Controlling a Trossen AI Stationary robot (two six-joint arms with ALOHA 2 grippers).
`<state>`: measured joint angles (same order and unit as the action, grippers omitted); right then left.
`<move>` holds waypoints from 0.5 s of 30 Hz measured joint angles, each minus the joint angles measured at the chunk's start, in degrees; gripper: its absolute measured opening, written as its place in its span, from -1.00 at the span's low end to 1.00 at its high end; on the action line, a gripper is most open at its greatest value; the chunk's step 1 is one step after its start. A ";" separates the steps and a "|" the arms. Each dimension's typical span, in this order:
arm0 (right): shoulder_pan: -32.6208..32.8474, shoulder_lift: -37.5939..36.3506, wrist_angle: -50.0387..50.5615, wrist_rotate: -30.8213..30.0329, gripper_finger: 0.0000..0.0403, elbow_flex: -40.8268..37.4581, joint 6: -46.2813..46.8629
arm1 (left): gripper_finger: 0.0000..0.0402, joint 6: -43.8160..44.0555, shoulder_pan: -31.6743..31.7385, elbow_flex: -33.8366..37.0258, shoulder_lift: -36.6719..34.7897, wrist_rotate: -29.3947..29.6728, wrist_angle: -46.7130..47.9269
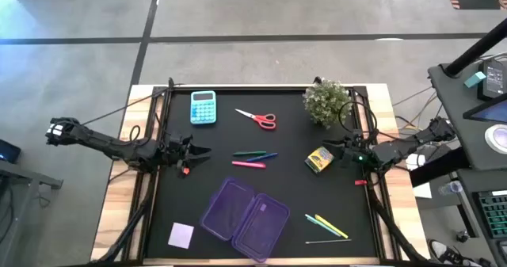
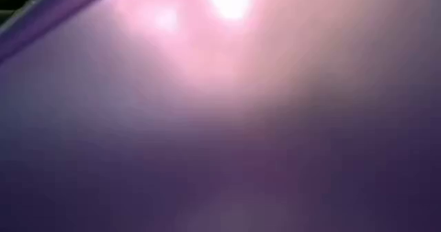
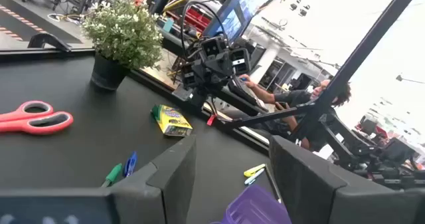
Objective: Pack school essentials
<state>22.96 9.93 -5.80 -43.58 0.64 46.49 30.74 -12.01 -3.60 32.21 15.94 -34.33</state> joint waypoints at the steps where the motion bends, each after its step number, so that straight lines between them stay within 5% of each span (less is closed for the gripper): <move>1: 0.00 0.00 0.00 0.00 -0.21 0.00 -0.01 | -0.12 0.00 0.00 0.00 0.00 0.00 0.09; 15: 0.00 0.00 0.00 -0.01 -0.21 -0.01 -0.01 | -0.12 0.39 0.00 0.00 0.00 0.09 0.05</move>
<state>22.96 9.93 -5.80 -43.59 0.62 46.48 31.14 -12.01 -3.60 32.21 16.03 -34.28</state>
